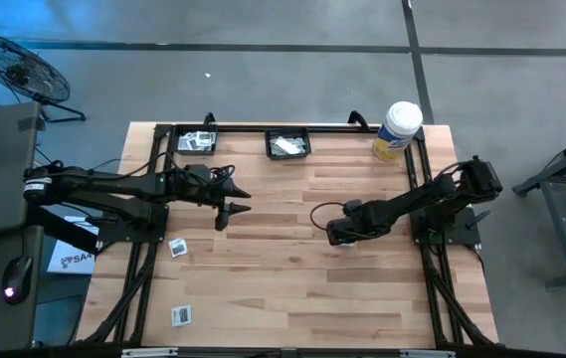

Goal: Pick & Place First Aid Supplies
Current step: Put the gray towelette pack into the left black bin

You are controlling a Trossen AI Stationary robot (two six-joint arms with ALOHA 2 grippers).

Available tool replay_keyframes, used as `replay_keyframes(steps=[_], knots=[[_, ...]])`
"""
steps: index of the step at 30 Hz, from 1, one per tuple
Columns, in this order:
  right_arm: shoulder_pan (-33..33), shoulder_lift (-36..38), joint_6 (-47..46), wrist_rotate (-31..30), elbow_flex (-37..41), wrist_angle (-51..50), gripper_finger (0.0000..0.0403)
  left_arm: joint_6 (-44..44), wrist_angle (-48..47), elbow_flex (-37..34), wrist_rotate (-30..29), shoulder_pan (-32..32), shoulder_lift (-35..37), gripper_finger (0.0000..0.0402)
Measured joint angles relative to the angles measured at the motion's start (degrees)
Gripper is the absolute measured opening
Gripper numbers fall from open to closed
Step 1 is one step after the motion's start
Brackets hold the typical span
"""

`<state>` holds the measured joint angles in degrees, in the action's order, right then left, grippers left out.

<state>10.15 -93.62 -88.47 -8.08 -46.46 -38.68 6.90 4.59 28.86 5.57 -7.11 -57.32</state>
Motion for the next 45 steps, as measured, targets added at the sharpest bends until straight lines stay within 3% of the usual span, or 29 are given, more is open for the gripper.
replay_keyframes(steps=[7, 14, 22, 26, 31, 40, 45], knots=[[0.06, 0.21, 0.0, -1.01, 0.09, 0.2, 0.0022, -5.33, 6.45, -2.79, 1.37, 1.56, -2.15, 0.0179], [2.33, 2.01, 0.87, -7.68, -1.49, -0.06, 0.0003, -3.44, 22.14, -2.78, 2.95, 1.51, -10.8, 0.0183], [5.14, 2.44, 9.73, -18.83, -4.16, 0.15, 0.0001, 6.47, 42.37, 1.13, 10.69, 1.51, -28.22, 0.0266], [7.53, 2.44, 19.77, -28.57, -4.95, 6.52, 0.0002, 14.26, 41.14, 7.32, 10.67, 1.51, -36.33, 0.0298], [9.82, 2.46, 34.96, -37.28, -5.03, 19.57, 0.0001, 25.73, 39.64, 14.33, 10.06, 1.51, -44.53, 0.0303], [9.34, 2.5, 42.25, -39.41, -5.03, 26.72, 0.0002, 26.7, 41.44, 19.95, 10.44, 3.94, -50.41, 0.03], [9.33, 2.53, 42.25, -39.41, -5.03, 27.44, 0.0001, 24.22, 41.28, 20.35, 7.72, 5.05, -50.53, 0.0243]])
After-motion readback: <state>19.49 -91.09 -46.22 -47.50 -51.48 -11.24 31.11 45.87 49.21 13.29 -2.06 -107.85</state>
